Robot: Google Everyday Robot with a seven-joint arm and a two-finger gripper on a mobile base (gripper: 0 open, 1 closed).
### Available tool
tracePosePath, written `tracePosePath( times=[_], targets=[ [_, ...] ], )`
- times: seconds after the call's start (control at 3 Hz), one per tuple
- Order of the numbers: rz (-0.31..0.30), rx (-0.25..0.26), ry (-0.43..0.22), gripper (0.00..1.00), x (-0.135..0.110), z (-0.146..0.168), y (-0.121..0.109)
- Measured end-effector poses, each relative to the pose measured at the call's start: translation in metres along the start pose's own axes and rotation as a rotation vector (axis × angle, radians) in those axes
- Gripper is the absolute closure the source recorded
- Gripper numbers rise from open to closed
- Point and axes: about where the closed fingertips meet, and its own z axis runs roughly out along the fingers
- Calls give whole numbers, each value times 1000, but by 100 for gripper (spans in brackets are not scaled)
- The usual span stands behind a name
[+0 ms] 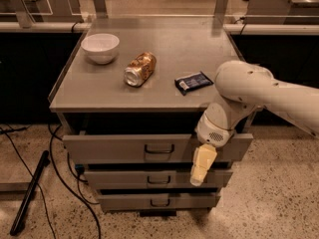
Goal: Open top drawer
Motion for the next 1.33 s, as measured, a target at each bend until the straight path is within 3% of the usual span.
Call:
tracePosePath(
  times=[0.33,0.67,1.0,1.33],
  targets=[
    [-9,65,-5,0,-3,2,-4],
    [-35,213,-19,0,-13,-1,-13],
    [-45,282,-34,0,-17,-2,-21],
    [-46,293,-46,0,-18,3,-28]
  ],
)
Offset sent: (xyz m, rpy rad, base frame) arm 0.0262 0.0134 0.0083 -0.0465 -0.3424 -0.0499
